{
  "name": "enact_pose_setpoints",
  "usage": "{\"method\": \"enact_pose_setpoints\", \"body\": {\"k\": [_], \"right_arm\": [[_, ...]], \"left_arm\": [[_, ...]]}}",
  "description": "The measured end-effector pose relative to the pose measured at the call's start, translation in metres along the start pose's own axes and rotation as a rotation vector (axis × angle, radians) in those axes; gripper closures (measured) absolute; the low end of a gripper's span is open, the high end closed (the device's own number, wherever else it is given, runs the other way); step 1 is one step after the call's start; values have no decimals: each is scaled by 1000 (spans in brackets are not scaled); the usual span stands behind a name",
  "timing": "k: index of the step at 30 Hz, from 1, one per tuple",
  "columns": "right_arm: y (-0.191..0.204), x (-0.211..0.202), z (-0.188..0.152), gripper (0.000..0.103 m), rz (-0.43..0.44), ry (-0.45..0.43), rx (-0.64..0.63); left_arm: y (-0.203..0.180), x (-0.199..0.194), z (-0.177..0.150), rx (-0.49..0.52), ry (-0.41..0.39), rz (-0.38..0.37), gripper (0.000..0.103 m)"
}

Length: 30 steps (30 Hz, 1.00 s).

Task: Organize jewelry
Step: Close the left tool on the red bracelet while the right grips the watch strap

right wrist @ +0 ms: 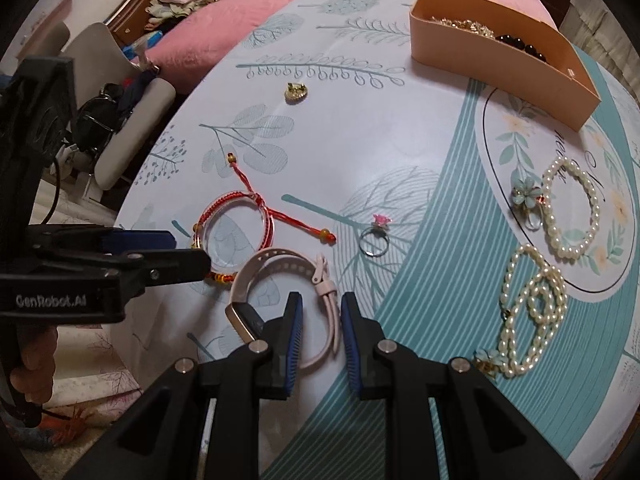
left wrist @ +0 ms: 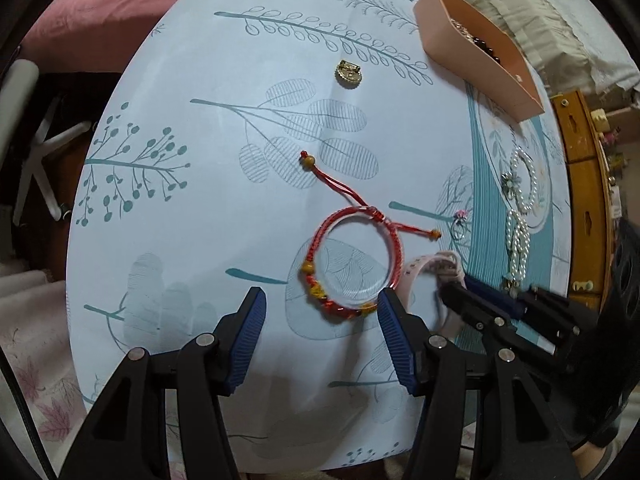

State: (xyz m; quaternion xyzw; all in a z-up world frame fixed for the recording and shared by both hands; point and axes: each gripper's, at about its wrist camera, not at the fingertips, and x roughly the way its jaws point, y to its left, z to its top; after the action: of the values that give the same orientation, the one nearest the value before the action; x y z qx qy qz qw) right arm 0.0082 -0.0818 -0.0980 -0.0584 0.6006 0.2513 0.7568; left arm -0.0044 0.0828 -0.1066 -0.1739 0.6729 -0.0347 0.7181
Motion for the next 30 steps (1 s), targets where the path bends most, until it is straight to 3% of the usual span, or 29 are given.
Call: {"method": "enact_pose_setpoints", "body": {"k": [9, 11, 13, 16, 23, 30], "right_arm": [[1, -12, -13, 96, -5, -33, -9], [0, -14, -15, 96, 5, -32, 1], [-2, -16, -17, 96, 12, -32, 11], [-5, -18, -18, 96, 16, -33, 26], [-16, -23, -20, 96, 33, -41, 66], [-29, -40, -19, 96, 38, -80, 103]], "left_arm": [[-16, 9, 13, -42, -9, 58, 49], [-20, 11, 16, -32, -13, 94, 56], [-26, 12, 17, -5, -17, 151, 75], [-33, 15, 19, 22, -10, 188, 92], [-39, 17, 21, 21, -4, 149, 94], [-52, -8, 24, 53, -57, 154, 94]]}}
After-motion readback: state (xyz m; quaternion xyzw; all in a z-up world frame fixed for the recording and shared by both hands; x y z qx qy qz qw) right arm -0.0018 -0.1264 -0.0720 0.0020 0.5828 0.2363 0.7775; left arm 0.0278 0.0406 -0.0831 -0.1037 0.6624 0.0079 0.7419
